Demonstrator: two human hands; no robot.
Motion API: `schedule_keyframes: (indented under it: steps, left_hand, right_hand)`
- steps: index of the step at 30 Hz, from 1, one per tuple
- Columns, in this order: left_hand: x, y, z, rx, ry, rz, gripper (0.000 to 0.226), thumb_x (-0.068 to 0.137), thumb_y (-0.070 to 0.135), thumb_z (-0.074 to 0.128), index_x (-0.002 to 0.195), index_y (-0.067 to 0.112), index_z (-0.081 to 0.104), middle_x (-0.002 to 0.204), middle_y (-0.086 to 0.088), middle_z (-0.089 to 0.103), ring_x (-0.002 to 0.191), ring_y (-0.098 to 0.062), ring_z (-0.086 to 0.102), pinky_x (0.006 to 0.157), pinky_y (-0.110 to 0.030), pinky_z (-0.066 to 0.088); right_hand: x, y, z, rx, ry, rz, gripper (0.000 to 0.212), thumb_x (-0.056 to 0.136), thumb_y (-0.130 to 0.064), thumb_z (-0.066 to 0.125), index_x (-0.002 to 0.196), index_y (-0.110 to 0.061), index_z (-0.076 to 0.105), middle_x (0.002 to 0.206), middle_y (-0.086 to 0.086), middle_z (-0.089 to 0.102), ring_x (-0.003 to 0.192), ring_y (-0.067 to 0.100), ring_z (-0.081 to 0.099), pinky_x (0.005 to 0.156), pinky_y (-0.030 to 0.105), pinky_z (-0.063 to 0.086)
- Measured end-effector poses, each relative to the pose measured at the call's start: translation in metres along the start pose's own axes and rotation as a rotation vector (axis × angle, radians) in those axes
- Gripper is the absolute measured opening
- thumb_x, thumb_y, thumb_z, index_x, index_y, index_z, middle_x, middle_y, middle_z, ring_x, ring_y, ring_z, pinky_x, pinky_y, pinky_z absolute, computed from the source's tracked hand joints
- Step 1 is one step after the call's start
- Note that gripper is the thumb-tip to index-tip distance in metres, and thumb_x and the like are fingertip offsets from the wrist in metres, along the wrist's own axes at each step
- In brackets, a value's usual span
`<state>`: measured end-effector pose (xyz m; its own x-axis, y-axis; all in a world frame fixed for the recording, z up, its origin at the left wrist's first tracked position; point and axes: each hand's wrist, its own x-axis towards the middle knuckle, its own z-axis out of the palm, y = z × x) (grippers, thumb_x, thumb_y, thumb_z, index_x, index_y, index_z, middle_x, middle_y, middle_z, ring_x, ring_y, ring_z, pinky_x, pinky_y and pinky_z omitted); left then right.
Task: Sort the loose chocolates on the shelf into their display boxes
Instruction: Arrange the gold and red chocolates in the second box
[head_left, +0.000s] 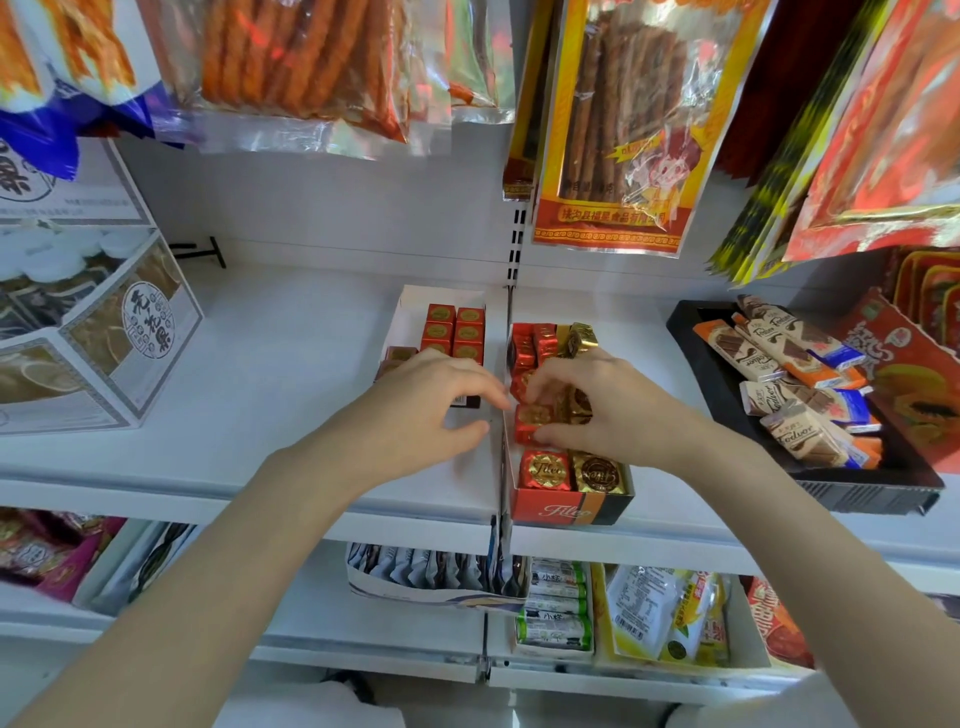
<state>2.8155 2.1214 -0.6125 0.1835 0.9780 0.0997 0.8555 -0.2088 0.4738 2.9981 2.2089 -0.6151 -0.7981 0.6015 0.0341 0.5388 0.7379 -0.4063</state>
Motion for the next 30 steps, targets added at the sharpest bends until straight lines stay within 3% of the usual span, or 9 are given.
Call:
schedule_keyframes:
  steps: [3, 5, 8, 12, 17, 20, 22, 26, 30]
  left_hand:
    - [0.001, 0.0, 0.001, 0.015, -0.001, -0.003, 0.028, 0.087, 0.022, 0.055, 0.113, 0.032, 0.061, 0.118, 0.019, 0.055, 0.113, -0.007, 0.04, 0.1, -0.026, 0.032]
    - [0.0, -0.001, 0.001, 0.018, -0.002, -0.002, 0.027, 0.087, 0.023, 0.054, 0.112, 0.031, 0.061, 0.12, 0.017, 0.057, 0.113, -0.007, 0.041, 0.101, -0.028, 0.032]
    - [0.0, -0.001, 0.001, 0.02, -0.008, -0.001, 0.028, 0.087, 0.023, 0.054, 0.113, 0.031, 0.061, 0.12, 0.016, 0.057, 0.114, -0.008, 0.041, 0.101, -0.029, 0.033]
    - [-0.001, 0.0, 0.001, 0.006, -0.012, -0.002, 0.028, 0.088, 0.022, 0.054, 0.113, 0.032, 0.061, 0.12, 0.018, 0.056, 0.115, -0.008, 0.041, 0.101, -0.028, 0.032]
    - [0.0, 0.0, 0.002, 0.007, -0.004, 0.0, 0.028, 0.088, 0.021, 0.054, 0.113, 0.031, 0.061, 0.121, 0.017, 0.057, 0.115, -0.008, 0.042, 0.101, -0.027, 0.032]
    - [-0.001, -0.001, 0.002, 0.01, -0.007, 0.002, 0.029, 0.088, 0.021, 0.054, 0.115, 0.03, 0.06, 0.122, 0.018, 0.056, 0.115, -0.007, 0.041, 0.099, -0.024, 0.03]
    - [-0.001, -0.001, 0.002, 0.011, -0.012, 0.002, 0.03, 0.088, 0.021, 0.053, 0.116, 0.03, 0.059, 0.122, 0.018, 0.056, 0.115, -0.006, 0.041, 0.099, -0.023, 0.03]
    - [-0.001, -0.001, 0.001, 0.006, -0.018, -0.001, 0.029, 0.088, 0.021, 0.053, 0.115, 0.03, 0.06, 0.123, 0.018, 0.055, 0.116, -0.007, 0.041, 0.1, -0.024, 0.03]
    - [0.001, -0.002, 0.001, -0.004, -0.022, -0.01, 0.028, 0.088, 0.021, 0.053, 0.113, 0.031, 0.061, 0.121, 0.018, 0.056, 0.116, -0.009, 0.042, 0.101, -0.028, 0.032]
  right_hand:
    - [0.003, 0.001, -0.006, 0.203, 0.041, -0.018, 0.03, 0.089, -0.028, 0.054, 0.119, -0.031, 0.054, 0.091, -0.021, 0.05, 0.097, 0.013, 0.05, 0.089, 0.026, 0.038]
    - [0.004, 0.001, -0.01, 0.325, 0.026, 0.031, 0.025, 0.092, -0.029, 0.045, 0.114, -0.039, 0.053, 0.095, -0.02, 0.05, 0.103, 0.015, 0.048, 0.091, 0.027, 0.038]
    - [0.001, -0.001, -0.012, 0.384, 0.042, 0.019, 0.013, 0.09, -0.021, 0.054, 0.098, -0.031, 0.055, 0.091, -0.019, 0.058, 0.093, 0.002, 0.055, 0.083, 0.016, 0.042]
    - [-0.004, -0.001, -0.007, 0.139, 0.049, 0.0, 0.02, 0.076, -0.025, 0.07, 0.088, -0.02, 0.055, 0.083, -0.019, 0.057, 0.084, 0.002, 0.054, 0.073, 0.008, 0.038]
    - [-0.003, 0.001, 0.001, -0.055, -0.054, -0.012, 0.018, 0.08, -0.037, 0.065, 0.083, -0.019, 0.063, 0.08, -0.015, 0.055, 0.088, 0.009, 0.045, 0.085, 0.028, 0.035]
    - [-0.001, 0.002, -0.005, -0.017, -0.055, -0.025, 0.014, 0.084, -0.031, 0.061, 0.085, -0.018, 0.067, 0.08, -0.015, 0.058, 0.077, -0.002, 0.05, 0.074, 0.015, 0.037]
    - [0.002, 0.003, -0.008, 0.003, 0.073, 0.0, 0.01, 0.086, -0.024, 0.059, 0.087, -0.018, 0.068, 0.084, -0.014, 0.063, 0.074, -0.007, 0.052, 0.068, 0.008, 0.039]
    - [0.017, 0.001, 0.002, -0.249, 0.255, 0.147, 0.019, 0.086, -0.032, 0.057, 0.093, -0.018, 0.069, 0.093, 0.002, 0.068, 0.095, 0.021, 0.055, 0.085, 0.033, 0.045]
    - [0.03, -0.013, 0.015, -0.493, 0.233, 0.244, 0.028, 0.084, -0.039, 0.057, 0.096, -0.015, 0.066, 0.096, 0.007, 0.065, 0.106, 0.028, 0.048, 0.089, 0.036, 0.034]
